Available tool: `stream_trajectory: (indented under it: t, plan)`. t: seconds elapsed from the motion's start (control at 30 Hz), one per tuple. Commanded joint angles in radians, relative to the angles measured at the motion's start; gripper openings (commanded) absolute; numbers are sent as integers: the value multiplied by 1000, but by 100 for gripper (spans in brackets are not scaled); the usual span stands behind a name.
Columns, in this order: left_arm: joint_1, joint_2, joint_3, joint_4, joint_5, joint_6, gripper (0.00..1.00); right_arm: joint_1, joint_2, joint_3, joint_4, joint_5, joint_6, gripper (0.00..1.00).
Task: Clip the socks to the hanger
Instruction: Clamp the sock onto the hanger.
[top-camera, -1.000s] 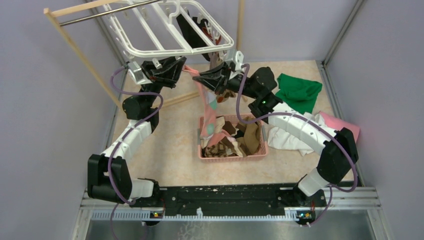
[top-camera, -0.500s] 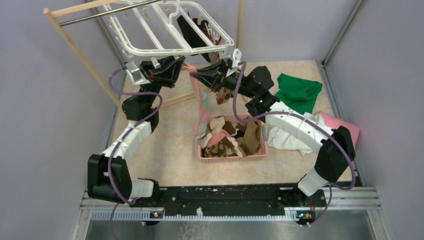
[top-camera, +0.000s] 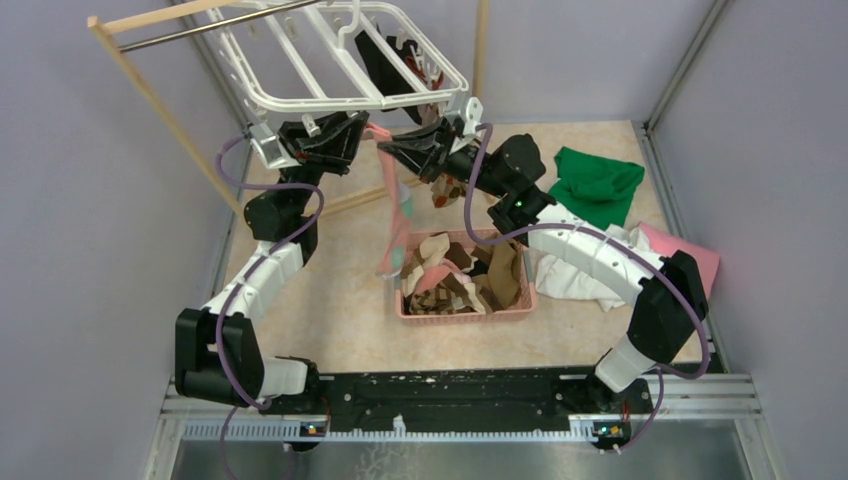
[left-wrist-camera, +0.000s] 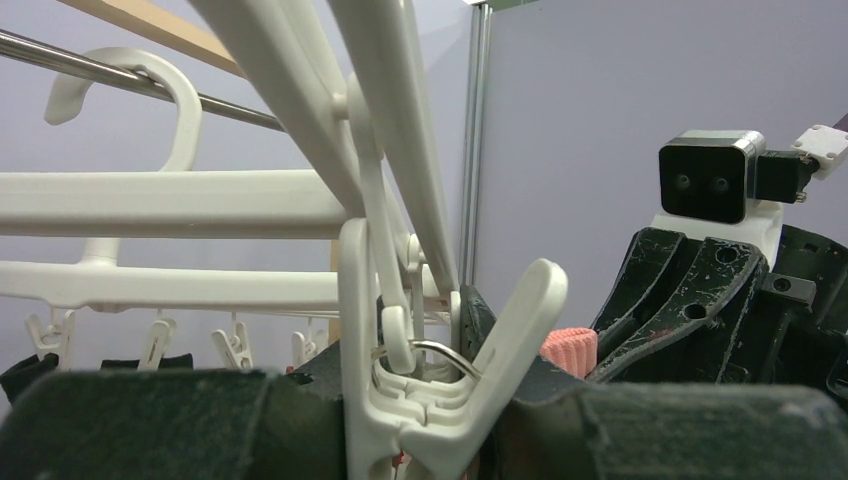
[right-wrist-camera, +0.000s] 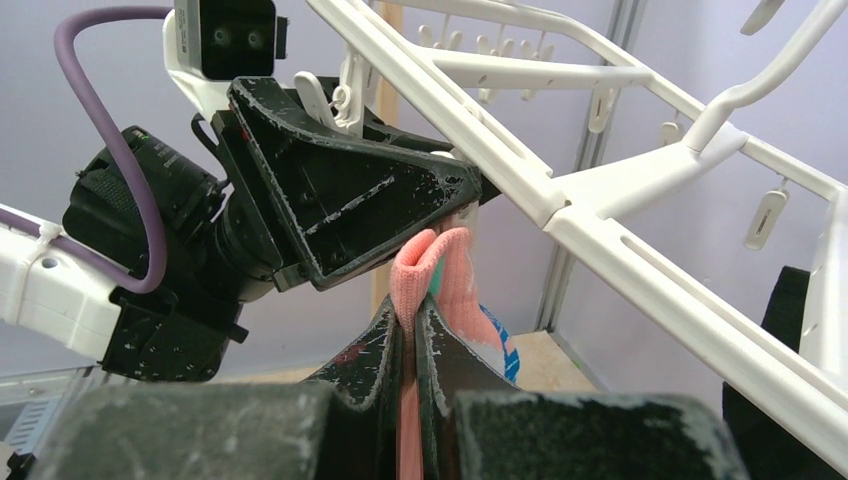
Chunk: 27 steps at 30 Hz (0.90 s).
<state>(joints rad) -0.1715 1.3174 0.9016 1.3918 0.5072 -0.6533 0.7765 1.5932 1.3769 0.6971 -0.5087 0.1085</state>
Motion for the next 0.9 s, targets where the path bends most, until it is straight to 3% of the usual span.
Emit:
stream_trajectory:
  t: [0.0,0.37,0.6,0.87]
  plan:
    - [-3,-17,31,39,-8,-6,28,9,-14,39,67,17,9,0]
    - [-3,-50,6,9,-36,8,64,1,-26,17,50,19,1,0]
    - [-3,-116,-43,-56,-79,41,96,-2,-36,-3,42,18,-7,0]
    - [-2,-253,-122,-260,-123,111,98,-13,-45,-26,25,18,-19,0]
